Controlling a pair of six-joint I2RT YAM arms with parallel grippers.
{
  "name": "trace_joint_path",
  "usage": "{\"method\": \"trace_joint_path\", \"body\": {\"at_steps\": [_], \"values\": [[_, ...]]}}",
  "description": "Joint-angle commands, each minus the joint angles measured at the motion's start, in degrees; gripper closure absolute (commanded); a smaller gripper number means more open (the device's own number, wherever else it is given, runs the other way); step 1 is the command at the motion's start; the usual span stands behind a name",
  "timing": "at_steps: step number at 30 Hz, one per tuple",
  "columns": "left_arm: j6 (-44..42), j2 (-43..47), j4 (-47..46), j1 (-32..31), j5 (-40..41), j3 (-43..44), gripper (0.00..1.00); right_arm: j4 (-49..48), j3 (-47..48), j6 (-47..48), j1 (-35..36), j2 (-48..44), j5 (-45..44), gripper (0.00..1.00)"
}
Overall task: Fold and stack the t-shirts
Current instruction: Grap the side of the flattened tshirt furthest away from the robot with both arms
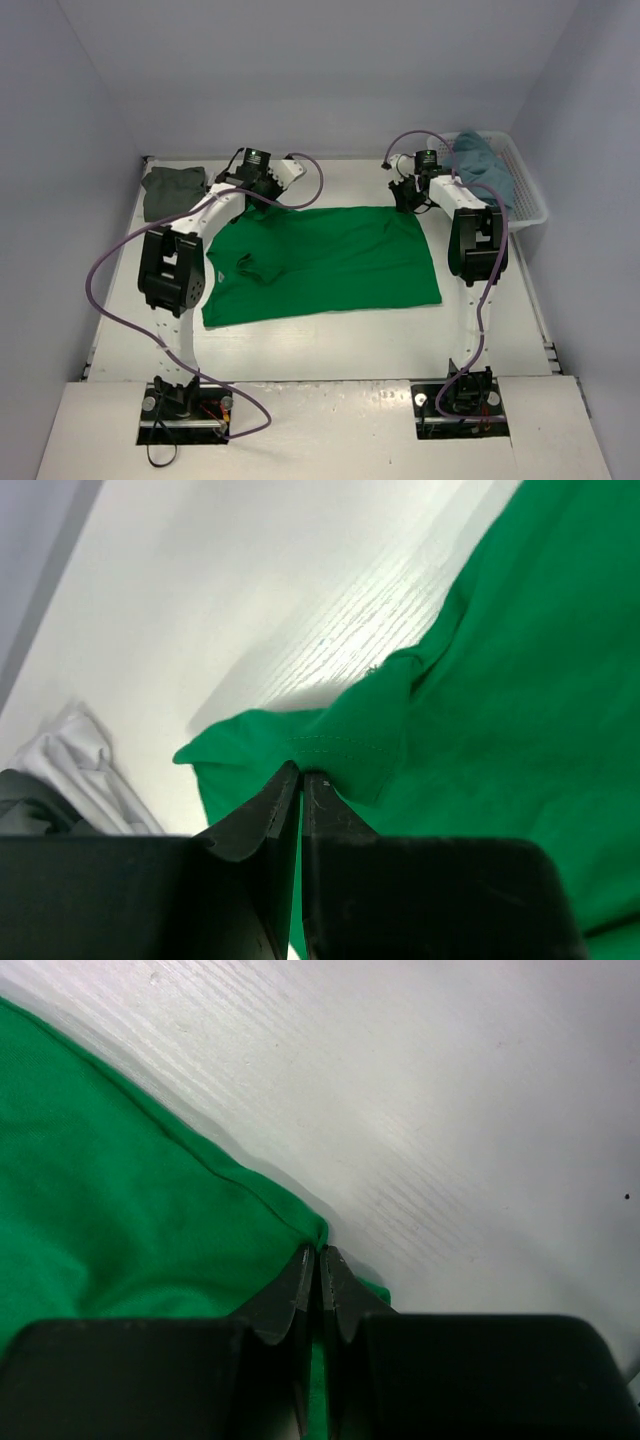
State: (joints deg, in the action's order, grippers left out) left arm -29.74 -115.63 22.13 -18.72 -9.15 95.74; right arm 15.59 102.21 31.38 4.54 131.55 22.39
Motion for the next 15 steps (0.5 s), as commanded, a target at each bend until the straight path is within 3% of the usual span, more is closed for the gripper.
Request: {"method": "trace_joint_path", "body": {"at_steps": [1,15], "values": [[0.73,5.33,-0.34,0.44,-0.52,0.32,1.0,2.6,-1.31,-0.17,0.65,-3.84,0.29,1.0],[0.03,11.13,10.83,0.44,-4.47,0.85,1.0,0.93,-7.72,1.41,4.42,-14.03,-4.1,1.0]]}}
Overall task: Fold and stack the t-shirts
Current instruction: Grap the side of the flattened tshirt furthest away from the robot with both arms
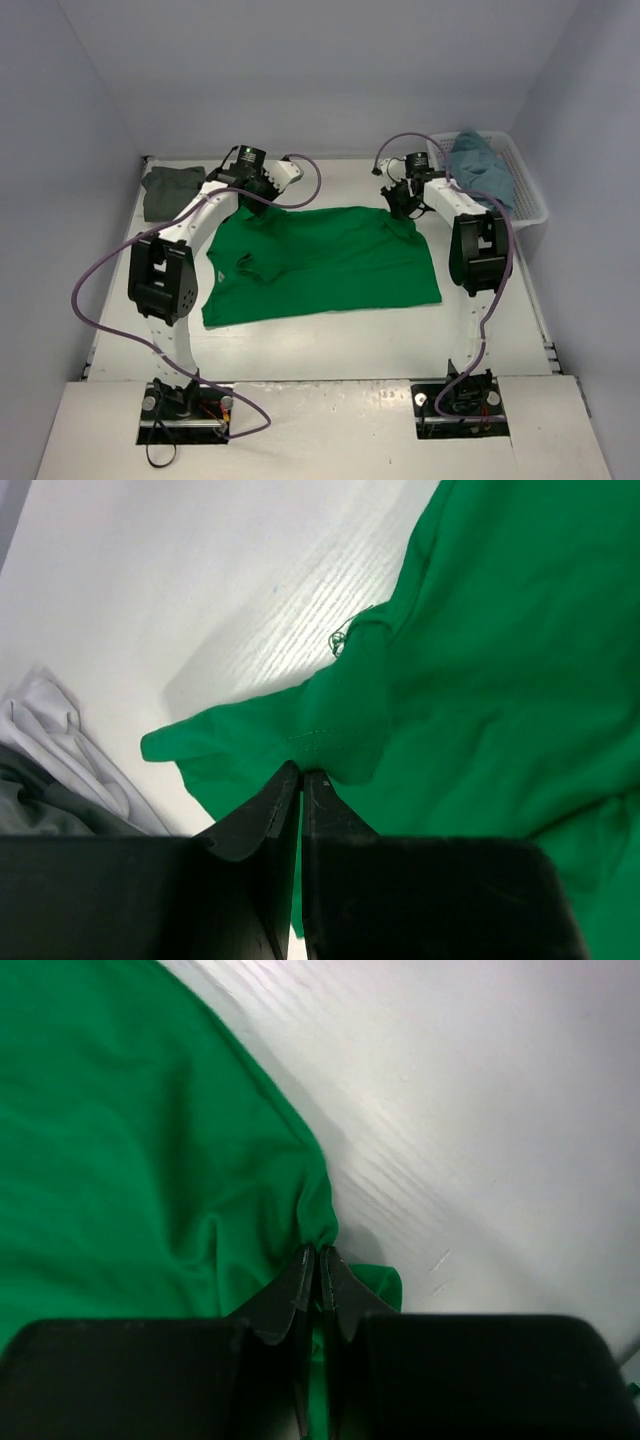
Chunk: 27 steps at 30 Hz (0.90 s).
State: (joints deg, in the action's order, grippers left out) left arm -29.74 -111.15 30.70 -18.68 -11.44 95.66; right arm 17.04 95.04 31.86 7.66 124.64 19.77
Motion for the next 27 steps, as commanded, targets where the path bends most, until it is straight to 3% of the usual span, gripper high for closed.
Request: {"method": "trace_joint_path", "body": {"at_steps": [1,18,27], "values": [[0.12,6.91,3.48,0.4,-2.35,0.85,1.0,-0.78,-0.65,1.01,1.48,-7.48,-1.66,1.0],[0.21,9.73,8.49,0.4,-5.34,0.41,1.0,-6.66,-4.95,3.91,6.05,-8.97,-12.03,1.0],[0.55,13.32,11.75,0.4,-7.28,-1.52,1.0,-18.51,-12.86,3.91,7.19,-14.94,-20.38,1.0]]}}
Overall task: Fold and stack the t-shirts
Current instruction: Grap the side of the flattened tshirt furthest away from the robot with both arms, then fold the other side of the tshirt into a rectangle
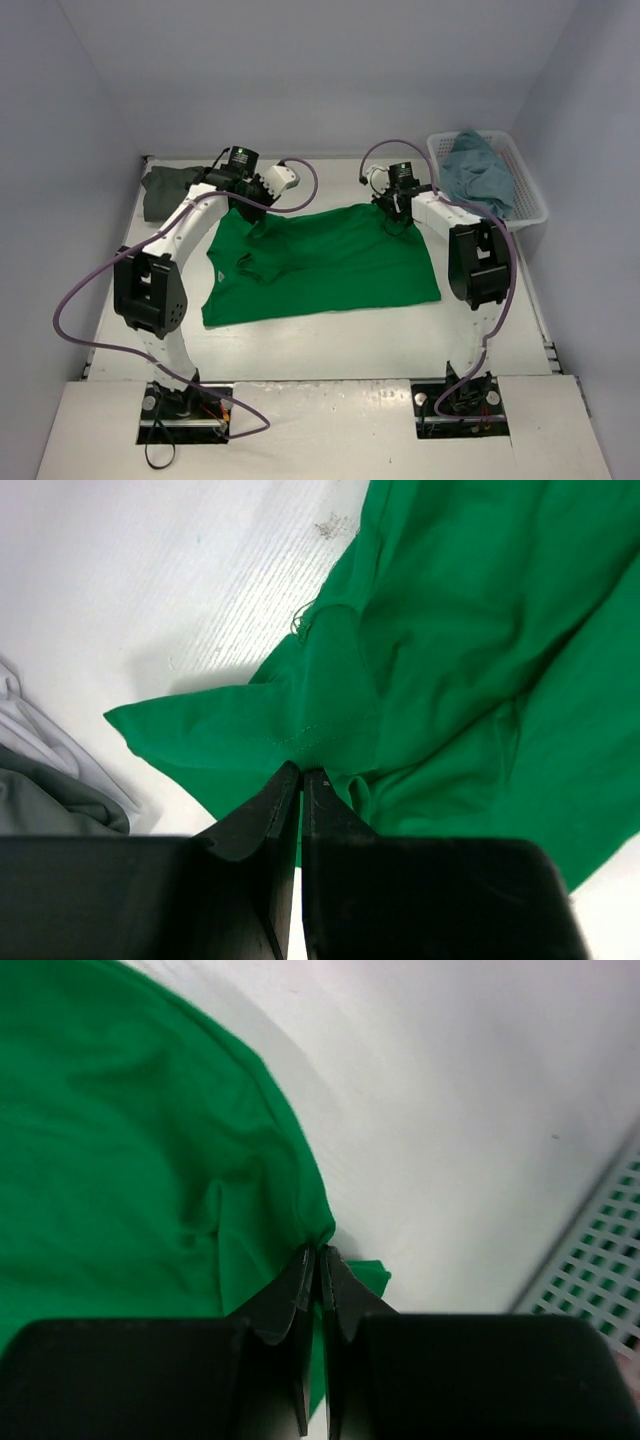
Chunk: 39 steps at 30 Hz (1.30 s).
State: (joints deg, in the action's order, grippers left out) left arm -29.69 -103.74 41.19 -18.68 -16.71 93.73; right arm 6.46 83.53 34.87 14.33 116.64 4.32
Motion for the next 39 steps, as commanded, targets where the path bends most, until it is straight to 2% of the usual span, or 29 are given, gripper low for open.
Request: {"method": "trace_joint_path", "body": {"at_steps": [1,6,12,30,39], "values": [[0.77,6.27,1.44,0.4,-2.19,0.05,1.0,-8.65,-2.13,1.07,0.61,-7.47,-6.15,1.0],[1.39,8.11,3.02,0.31,-3.94,-1.62,1.0,-13.92,-7.32,2.74,0.97,-10.82,-8.09,1.0],[2.27,9.26,4.34,0.22,-5.96,-3.64,1.0,-14.72,-10.48,4.32,2.11,-11.96,-6.87,1.0],[1.92,14.97,10.22,0.13,-7.72,-6.46,1.0,-12.79,-18.66,9.34,5.27,-19.95,-6.16,1.0],[2.09,15.68,12.77,-1.01,-9.48,-8.13,1.0,-8.4,-21.82,10.04,7.73,-25.4,-7.22,1.0]]}}
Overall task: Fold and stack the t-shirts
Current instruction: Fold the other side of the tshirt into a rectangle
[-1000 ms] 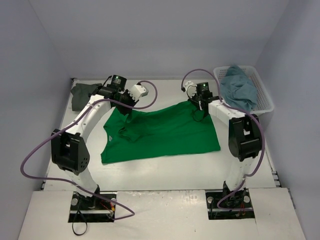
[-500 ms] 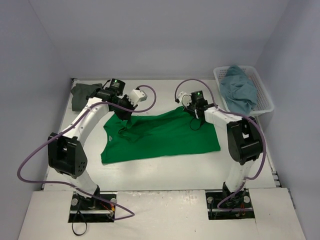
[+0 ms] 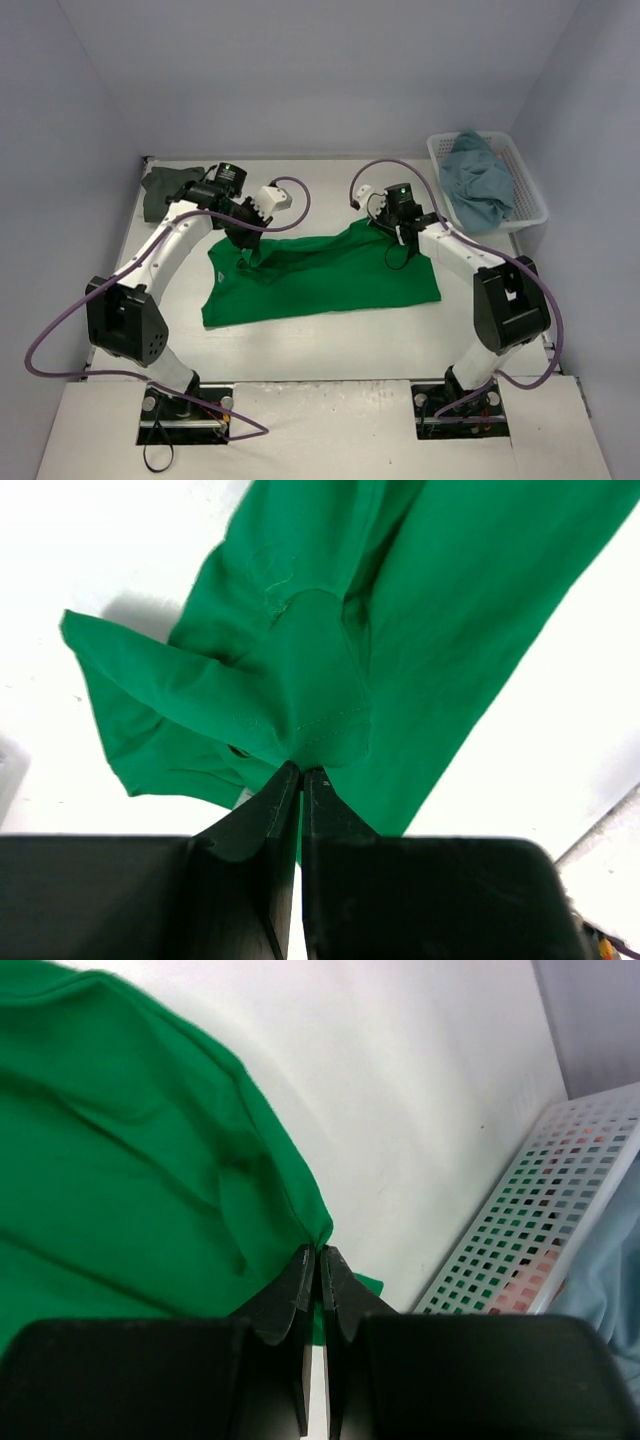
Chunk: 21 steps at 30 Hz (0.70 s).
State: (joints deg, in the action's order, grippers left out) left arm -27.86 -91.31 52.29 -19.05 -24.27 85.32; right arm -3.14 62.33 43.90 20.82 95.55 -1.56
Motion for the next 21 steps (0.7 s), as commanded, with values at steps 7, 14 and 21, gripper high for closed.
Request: {"method": "trace_joint_path", "body": {"at_steps": [7,14,21], "values": [[0.35,4.29,3.16,-1.34,-1.83,-1.21,1.0,4.61,-3.7,2.15,3.61,-8.8,-1.86,1.0],[-0.18,6.23,5.71,-2.04,-0.95,-2.35,1.0,9.2,-5.89,4.17,4.14,-13.01,-1.34,1.0],[-0.18,7.81,7.47,-2.92,-0.34,-4.63,1.0,13.5,-9.32,7.25,4.41,-16.53,-0.73,1.0]]}}
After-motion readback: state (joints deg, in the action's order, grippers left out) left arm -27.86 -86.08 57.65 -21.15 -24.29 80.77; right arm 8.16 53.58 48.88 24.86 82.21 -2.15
